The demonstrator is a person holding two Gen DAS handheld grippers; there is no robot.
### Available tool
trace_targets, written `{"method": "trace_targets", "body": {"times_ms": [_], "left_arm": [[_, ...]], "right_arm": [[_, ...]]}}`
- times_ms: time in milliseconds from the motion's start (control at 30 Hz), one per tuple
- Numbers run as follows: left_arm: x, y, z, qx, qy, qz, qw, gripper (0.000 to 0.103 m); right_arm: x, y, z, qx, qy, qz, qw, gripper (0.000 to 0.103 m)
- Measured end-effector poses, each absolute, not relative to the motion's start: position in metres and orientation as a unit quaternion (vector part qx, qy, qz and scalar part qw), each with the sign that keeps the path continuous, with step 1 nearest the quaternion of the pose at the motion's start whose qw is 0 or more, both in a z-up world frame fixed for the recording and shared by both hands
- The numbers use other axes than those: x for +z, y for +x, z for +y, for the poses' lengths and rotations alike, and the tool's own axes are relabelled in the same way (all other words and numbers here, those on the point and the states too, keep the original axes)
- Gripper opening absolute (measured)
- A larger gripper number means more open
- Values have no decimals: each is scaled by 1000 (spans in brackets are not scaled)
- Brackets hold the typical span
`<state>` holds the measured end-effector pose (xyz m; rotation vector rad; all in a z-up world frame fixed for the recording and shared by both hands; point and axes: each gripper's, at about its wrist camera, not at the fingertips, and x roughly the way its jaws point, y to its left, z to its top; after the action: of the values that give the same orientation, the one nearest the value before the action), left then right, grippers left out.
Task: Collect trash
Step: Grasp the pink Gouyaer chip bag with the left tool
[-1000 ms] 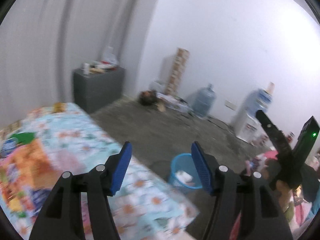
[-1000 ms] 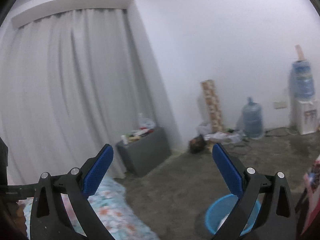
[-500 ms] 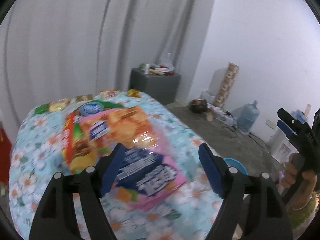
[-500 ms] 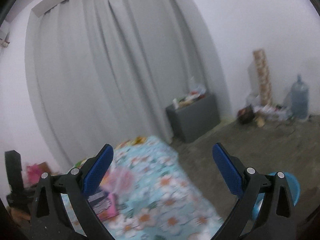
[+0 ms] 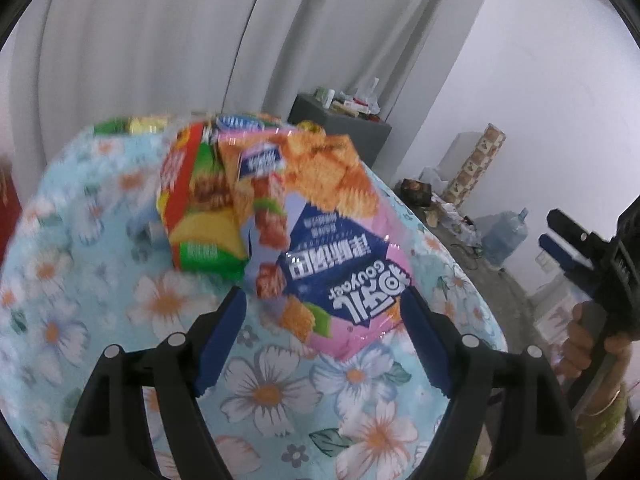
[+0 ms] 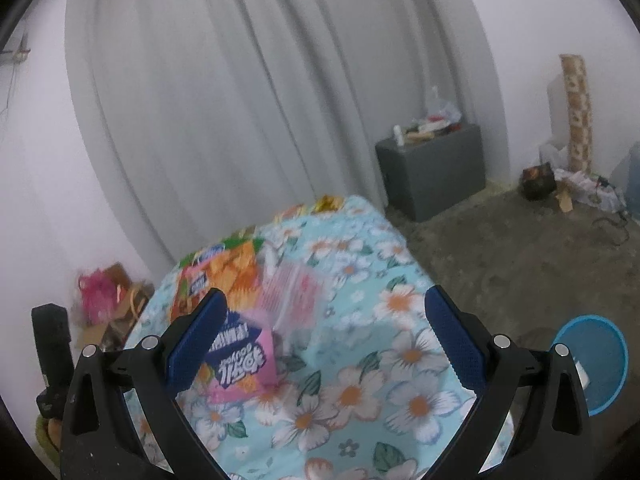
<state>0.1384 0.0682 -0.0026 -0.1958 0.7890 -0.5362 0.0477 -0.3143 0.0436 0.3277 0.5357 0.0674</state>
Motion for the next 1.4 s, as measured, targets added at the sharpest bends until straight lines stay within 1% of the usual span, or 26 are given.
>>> {"method": "trace_targets", "body": {"times_ms": [167, 233, 300, 467, 533, 567, 733, 800, 867, 933, 1067, 1167, 1267, 1400], "left_arm": [[-20, 151, 76, -276, -157, 398, 861, 77], [-26, 159, 80, -279, -182, 402, 853, 75], [-31, 168, 84, -275, -205, 405, 847, 71], [-40, 190, 88, -274, -239, 407, 838, 67], [-44, 196, 87, -272, -243, 412, 835, 65], [-45, 197, 88, -272, -246, 414, 833, 64], [-54, 202, 92, -292, -282, 422, 810, 53], [-54, 200, 95, -307, -296, 421, 801, 49], [-51, 195, 97, -323, -304, 414, 795, 47], [-47, 190, 102, -346, -318, 406, 784, 44], [-31, 176, 107, -409, -341, 373, 760, 42], [-23, 172, 99, -426, -322, 363, 764, 42], [-30, 183, 84, -397, -298, 393, 775, 42], [-45, 194, 70, -369, -279, 427, 777, 31]], "right_arm": [[35, 57, -304, 43, 156, 287, 944, 95], [30, 61, -298, 47, 152, 298, 941, 92], [25, 66, -294, 49, 149, 310, 938, 90], [10, 79, -283, 61, 151, 346, 924, 75], [3, 85, -278, 66, 151, 360, 918, 68], [1, 87, -277, 69, 152, 364, 916, 66], [-18, 102, -269, 76, 153, 399, 901, 48], [-24, 107, -265, 82, 155, 409, 896, 43], [-30, 110, -262, 88, 154, 418, 891, 40], [-35, 112, -257, 98, 152, 427, 886, 36], [-42, 112, -252, 116, 152, 437, 879, 31], [-45, 113, -251, 128, 157, 441, 874, 30], [-49, 114, -249, 130, 160, 447, 870, 30], [-51, 113, -249, 132, 163, 450, 868, 30]]}}
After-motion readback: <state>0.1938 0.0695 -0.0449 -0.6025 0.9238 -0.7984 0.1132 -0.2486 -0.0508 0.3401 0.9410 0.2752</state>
